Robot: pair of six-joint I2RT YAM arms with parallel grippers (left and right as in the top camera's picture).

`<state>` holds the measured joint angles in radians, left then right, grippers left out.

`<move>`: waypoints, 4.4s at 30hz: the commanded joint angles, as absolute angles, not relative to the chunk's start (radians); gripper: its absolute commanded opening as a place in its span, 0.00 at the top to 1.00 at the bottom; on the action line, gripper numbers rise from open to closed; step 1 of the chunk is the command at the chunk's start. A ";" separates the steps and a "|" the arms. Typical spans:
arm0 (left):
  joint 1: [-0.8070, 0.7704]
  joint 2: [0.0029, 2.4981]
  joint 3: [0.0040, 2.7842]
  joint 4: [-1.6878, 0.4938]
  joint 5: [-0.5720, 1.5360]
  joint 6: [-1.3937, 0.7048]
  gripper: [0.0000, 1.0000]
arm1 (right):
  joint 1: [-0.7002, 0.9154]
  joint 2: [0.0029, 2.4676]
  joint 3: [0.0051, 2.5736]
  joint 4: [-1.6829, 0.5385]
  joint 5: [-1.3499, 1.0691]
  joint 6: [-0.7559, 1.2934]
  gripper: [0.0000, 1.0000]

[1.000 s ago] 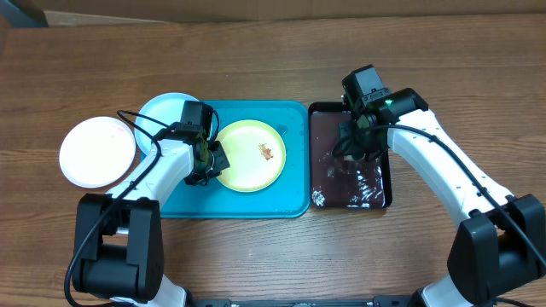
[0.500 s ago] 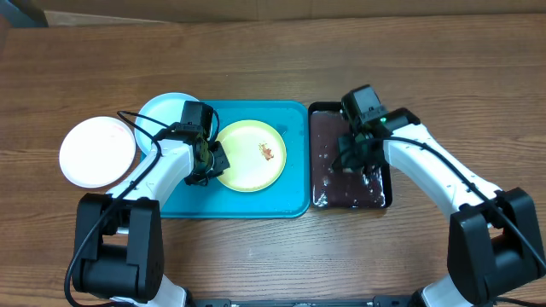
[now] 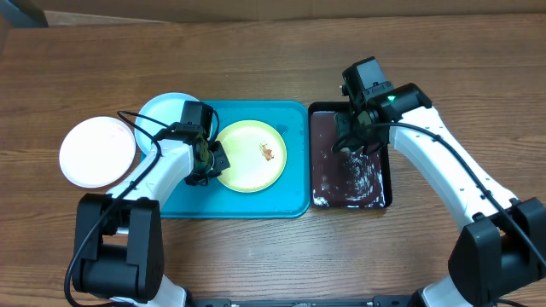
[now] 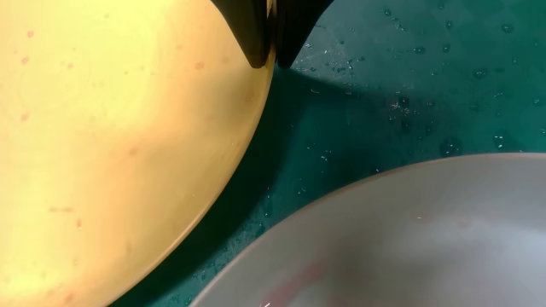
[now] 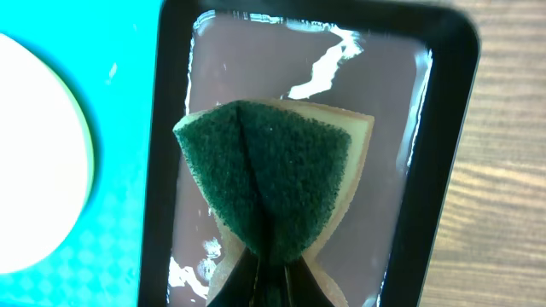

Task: Clean dirty plates on tray and stack at the side

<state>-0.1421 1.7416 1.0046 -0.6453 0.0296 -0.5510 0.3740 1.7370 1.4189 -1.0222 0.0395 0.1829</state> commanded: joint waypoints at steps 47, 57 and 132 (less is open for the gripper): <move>-0.139 1.753 0.995 -0.646 0.030 -0.553 0.96 | 0.357 1.296 1.302 -0.839 0.051 0.152 0.89; -0.139 1.753 0.995 -0.646 0.030 -0.553 0.96 | 0.351 1.296 1.302 -0.842 0.050 0.142 0.96; -0.139 1.753 0.995 -0.642 0.031 -0.554 0.96 | 0.374 1.537 1.175 -0.905 0.111 0.283 0.96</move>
<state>-0.1421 1.7416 1.0046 -0.6418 0.0330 -0.5507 0.3691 1.4513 1.1858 -0.9173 0.0944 0.3096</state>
